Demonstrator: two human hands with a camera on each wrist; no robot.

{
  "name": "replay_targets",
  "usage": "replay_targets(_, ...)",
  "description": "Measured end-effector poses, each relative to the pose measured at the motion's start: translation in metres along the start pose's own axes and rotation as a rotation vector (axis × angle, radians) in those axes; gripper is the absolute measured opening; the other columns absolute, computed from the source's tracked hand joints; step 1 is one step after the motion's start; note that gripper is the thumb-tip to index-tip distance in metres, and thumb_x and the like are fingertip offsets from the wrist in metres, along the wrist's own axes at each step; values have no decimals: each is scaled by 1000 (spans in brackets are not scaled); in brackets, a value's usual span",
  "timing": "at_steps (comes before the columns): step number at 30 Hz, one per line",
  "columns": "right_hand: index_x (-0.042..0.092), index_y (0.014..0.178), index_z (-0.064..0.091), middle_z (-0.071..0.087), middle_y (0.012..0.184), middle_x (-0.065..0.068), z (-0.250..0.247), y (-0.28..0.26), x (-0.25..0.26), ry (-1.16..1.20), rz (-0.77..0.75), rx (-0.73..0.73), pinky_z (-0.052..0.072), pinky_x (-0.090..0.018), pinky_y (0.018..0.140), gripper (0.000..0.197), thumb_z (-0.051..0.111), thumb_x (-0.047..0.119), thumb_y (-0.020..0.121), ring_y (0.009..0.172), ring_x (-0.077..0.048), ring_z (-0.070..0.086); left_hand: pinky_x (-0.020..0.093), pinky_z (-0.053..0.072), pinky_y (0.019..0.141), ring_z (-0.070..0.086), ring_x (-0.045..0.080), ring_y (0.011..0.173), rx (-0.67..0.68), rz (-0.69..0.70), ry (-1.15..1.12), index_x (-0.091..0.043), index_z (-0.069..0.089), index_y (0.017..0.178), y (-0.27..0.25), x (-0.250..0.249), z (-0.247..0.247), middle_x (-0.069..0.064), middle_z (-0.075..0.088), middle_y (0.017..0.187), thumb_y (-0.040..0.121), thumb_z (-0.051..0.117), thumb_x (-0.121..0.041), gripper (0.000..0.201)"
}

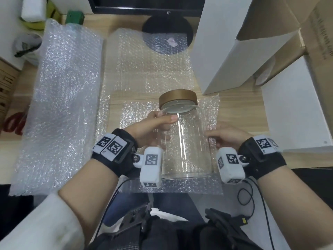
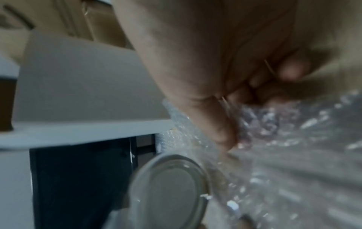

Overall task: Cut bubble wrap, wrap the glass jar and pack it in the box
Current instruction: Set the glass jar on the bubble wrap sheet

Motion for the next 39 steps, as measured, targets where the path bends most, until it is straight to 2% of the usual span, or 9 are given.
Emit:
replay_targets(4,11,66,55,58,55,7,1,0,7,26,-118,-16,41,-17,46,27,53,9,93,44,-6,47,35,59,61,55,21,90,60,5,75,-23,29,130,0,-3,-2,4,48,116,63,75,-44,84)
replay_targets(8,13,68,55,57,60,2,8,-3,12,86,-132,24,44,-18,49,27,52,17,95,48,-8,52,23,53,50,54,19,62,67,-7,186,-18,52,105,-12,-12,-23,-3,65,73,83,57,-30,26)
replay_targets(13,8,70,60,62,62,-4,30,-14,34,215,-248,150,51,-21,55,22,56,16,89,59,-17,58,31,54,67,64,22,79,-69,-11,197,-14,53,114,-22,-13,-71,9,67,97,61,70,-23,55)
replay_targets(18,13,69,68,67,66,-8,58,-28,65,143,-429,225,52,-26,66,41,59,53,71,62,-20,62,23,56,53,71,12,67,-138,8,185,-12,57,103,-37,-12,-106,3,73,80,73,66,-5,32)
replay_targets(23,16,89,69,67,68,1,89,-35,86,-41,-496,231,47,-26,72,22,51,28,92,64,-15,60,29,60,61,69,26,84,-233,-6,186,-5,57,103,-50,-7,-118,19,66,109,88,56,-2,15)
replay_targets(28,19,94,70,65,62,6,125,-45,114,-165,-523,217,42,-33,76,23,50,7,93,56,-10,53,41,55,74,58,26,97,-114,-38,122,-13,46,116,-75,-20,-104,9,54,115,33,74,-74,106)
replay_targets(32,15,98,70,64,65,2,141,-46,129,-238,-555,178,43,-35,79,23,50,5,92,53,-9,53,43,47,95,47,23,122,-117,6,325,-17,25,144,-81,-26,-91,0,46,137,75,64,-45,84)
replay_targets(35,13,99,69,65,66,3,143,-43,128,-200,-573,212,43,-32,75,21,51,6,91,54,-9,54,46,37,106,30,30,137,-116,-20,346,-15,7,148,-77,-21,-97,8,26,153,66,69,-54,110)
replay_targets(39,18,94,66,66,69,9,118,-26,111,73,-534,-4,50,-25,67,11,60,11,87,66,-10,60,37,49,83,49,23,112,-98,-45,244,-12,10,147,-77,-12,-105,7,34,146,74,63,-44,96)
Point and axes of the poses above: each hand's wrist, its own y-axis towards the middle knuckle, its own z-axis out of the palm, x = y × z, the point moved 5 cm from there along y, towards the middle knuckle
